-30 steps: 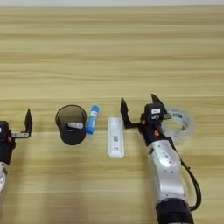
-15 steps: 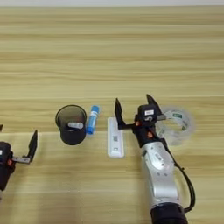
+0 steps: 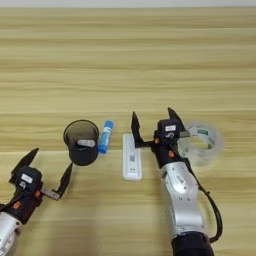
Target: Move the objects on the table
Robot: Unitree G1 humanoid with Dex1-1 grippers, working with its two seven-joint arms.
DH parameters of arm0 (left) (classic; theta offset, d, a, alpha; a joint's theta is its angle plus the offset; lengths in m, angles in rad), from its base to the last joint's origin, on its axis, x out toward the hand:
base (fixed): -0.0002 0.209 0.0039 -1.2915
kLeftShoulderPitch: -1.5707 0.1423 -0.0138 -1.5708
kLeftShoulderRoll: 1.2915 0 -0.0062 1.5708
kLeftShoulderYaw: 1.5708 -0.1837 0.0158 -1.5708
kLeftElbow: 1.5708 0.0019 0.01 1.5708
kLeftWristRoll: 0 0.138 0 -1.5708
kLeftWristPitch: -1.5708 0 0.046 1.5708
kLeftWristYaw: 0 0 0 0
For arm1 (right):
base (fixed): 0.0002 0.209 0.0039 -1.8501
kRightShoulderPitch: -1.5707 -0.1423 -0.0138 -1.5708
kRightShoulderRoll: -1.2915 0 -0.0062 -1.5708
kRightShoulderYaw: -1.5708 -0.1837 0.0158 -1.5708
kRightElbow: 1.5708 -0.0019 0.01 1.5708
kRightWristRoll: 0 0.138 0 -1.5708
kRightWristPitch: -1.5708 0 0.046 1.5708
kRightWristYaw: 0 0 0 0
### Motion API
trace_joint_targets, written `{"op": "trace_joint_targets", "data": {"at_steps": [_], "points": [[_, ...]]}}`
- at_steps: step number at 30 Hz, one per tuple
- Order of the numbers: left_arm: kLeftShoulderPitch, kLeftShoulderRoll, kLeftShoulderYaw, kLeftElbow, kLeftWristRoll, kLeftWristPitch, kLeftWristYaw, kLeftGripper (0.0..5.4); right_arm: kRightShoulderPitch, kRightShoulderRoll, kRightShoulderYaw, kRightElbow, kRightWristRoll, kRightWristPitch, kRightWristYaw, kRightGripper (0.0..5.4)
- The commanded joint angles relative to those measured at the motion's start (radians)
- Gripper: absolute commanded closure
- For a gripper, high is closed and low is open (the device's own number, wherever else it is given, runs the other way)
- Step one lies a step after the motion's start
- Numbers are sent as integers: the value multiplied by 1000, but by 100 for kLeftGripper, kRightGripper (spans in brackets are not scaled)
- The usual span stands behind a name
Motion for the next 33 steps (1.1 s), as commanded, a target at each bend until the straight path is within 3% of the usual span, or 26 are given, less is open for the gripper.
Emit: {"op": "trace_joint_targets", "data": {"at_steps": [1, 14, 33], "points": [[-42, -6, -12, 72, 15, 13, 6, 0, 0, 4, 3, -10, 1, 16, -7, 2], [-162, -24, -20, 277, 32, -11, 40, 0, -1, 7, 5, -12, 1, 19, -10, 2], [-245, -38, -43, 354, 51, -25, 31, 0, -2, 14, 9, -10, -4, 20, -15, 2]]}}
